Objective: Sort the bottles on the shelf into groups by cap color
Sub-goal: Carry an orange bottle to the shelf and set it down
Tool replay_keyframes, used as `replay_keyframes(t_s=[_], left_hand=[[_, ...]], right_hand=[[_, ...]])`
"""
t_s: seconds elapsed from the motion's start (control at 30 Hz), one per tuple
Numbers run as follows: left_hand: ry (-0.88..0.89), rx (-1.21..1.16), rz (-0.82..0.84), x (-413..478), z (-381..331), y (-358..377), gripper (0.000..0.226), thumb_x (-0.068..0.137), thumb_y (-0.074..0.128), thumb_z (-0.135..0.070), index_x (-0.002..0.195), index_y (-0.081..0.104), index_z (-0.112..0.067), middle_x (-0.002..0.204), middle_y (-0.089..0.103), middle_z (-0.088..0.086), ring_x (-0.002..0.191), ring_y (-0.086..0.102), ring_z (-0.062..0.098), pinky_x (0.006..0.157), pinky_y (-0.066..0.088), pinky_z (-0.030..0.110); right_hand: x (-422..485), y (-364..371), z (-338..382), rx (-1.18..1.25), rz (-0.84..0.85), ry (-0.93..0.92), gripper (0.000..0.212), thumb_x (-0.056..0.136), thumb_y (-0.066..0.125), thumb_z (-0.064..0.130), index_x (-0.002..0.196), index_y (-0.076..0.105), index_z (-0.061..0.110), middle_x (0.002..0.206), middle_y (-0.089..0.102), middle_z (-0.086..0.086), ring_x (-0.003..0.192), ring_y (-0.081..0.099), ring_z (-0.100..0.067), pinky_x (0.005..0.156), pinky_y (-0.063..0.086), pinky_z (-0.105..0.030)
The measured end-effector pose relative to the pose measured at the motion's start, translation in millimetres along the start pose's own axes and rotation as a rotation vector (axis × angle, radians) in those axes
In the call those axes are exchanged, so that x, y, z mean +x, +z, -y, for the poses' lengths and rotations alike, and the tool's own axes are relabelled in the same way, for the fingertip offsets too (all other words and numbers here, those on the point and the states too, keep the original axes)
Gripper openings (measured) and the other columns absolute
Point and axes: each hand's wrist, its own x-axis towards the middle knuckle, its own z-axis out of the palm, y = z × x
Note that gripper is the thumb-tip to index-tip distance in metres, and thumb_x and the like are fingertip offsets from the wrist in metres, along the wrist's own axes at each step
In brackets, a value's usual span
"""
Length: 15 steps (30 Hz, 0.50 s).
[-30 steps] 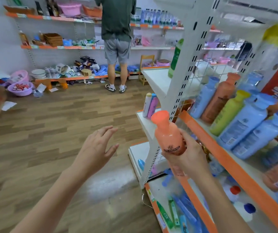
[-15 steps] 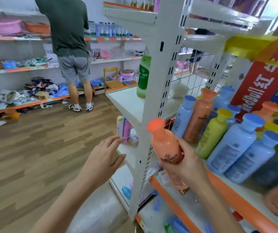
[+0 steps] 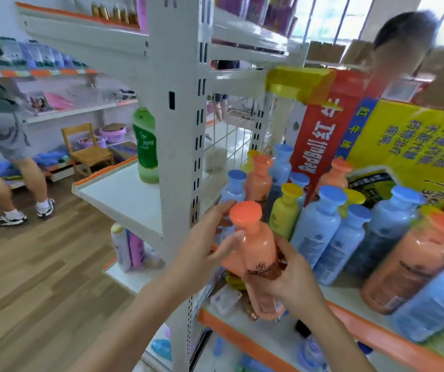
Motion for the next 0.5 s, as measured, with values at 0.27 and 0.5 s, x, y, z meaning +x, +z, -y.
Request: replay_keyframes(t_s=[0.27, 0.5], left_hand=[[0.086, -0.285, 0.076, 35.6, -24.6, 10.8, 0.035, 0.078, 0.066, -0.035, 0.11, 0.049, -0.034, 0.091, 0.059, -0.015, 0.084, 0.057, -0.008, 0.073, 0.042, 0.006], [0.041, -0.462, 0.109, 57.2, -31.6, 12.0, 0.032, 0.081, 0.066, -0.022, 0.111, 0.053, -0.026, 0.109, 0.064, 0.003, 0.093, 0.062, 0.003, 0.073, 0.046, 0.007]], right_hand=[[-9.0, -5.2, 15.2, 0.007, -0.153, 0.094, 0.065, 0.04, 0.07, 0.059, 0.101, 0.047, 0.055, 0.09, 0.062, 0.034, 0.083, 0.06, 0.009, 0.067, 0.046, -0.009], [-7.0, -2.2, 30.7, -0.016, -0.243, 0.078, 0.061, 0.042, 0.064, 0.063, 0.099, 0.047, 0.05, 0.09, 0.065, 0.028, 0.086, 0.06, 0.008, 0.07, 0.043, -0.008]])
